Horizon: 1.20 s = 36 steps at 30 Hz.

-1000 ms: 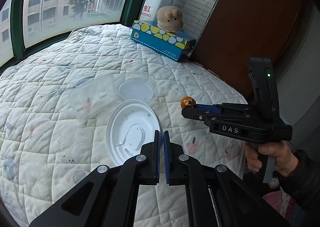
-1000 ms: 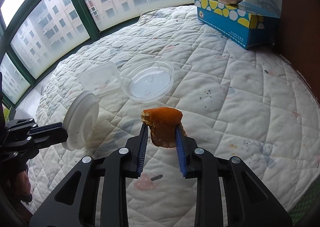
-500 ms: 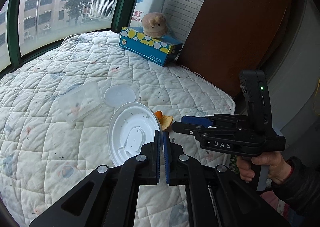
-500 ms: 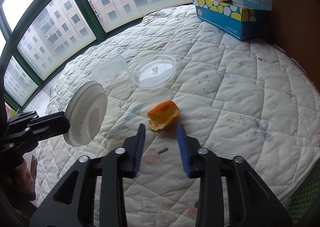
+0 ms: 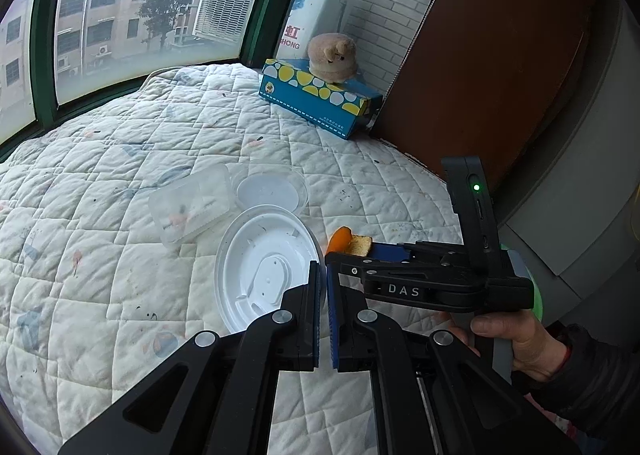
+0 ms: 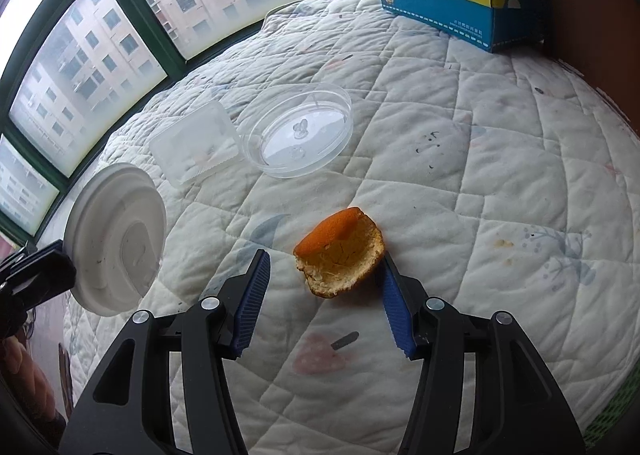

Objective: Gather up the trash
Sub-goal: 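Grasp the orange peel with the right tool while the left tool holds the white lid, then carry the white lid and orange peel to the wastebasket and release them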

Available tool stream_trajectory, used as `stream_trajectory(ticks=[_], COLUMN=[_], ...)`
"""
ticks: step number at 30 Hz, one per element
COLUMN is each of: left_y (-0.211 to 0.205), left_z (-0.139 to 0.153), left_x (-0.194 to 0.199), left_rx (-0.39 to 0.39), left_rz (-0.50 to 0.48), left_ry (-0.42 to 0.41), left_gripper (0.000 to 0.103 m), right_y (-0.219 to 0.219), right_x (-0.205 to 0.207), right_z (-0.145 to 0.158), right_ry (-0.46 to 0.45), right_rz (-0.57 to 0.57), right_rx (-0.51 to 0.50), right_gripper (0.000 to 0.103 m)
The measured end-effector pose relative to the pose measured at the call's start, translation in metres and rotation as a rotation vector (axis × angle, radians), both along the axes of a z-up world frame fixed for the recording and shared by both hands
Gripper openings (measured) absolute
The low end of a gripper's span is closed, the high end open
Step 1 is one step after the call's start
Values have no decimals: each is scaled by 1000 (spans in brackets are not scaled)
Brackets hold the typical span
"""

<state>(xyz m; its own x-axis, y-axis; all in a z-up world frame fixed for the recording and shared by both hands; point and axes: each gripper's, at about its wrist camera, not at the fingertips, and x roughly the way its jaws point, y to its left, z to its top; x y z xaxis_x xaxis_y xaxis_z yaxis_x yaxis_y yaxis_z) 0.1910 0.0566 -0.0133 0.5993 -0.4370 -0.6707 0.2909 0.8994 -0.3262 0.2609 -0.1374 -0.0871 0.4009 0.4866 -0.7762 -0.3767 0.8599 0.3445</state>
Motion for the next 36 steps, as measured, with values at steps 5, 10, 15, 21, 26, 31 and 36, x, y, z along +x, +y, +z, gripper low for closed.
stream_trajectory(ticks=[5,10,15,21,26,31,36], left_y=[3,1,-13,-48,-93,-145,-197], left_z=[-6,-5,2,10,18,25,25], left_x=[1,0,-5,-8,-13,-19,-26], left_rx=[-10,-19,-21,-35,-38,-57,-71], left_rz=[3,-2,-30,-86,-165,-253,-337], left_ry=[13,12,0,-4,-13,-17,-11], left_gripper=[4,4,4,4,4,4,4], right_y=[14,2,-22,-73,-127,-183,-235], right_x=[0,-7,-26,-59,-87,-113,-134], right_z=[-1,2,17,36,44,41,34], right_ry=[-45,-50,-74,-104,-110,-103,-88], right_rz=[-8,0,-9,-59,-138,-225,-319], right_rx=[-104,-73,-41,-13,-2,-23,-52], right_gripper=[44,35,33,33,33,33,33])
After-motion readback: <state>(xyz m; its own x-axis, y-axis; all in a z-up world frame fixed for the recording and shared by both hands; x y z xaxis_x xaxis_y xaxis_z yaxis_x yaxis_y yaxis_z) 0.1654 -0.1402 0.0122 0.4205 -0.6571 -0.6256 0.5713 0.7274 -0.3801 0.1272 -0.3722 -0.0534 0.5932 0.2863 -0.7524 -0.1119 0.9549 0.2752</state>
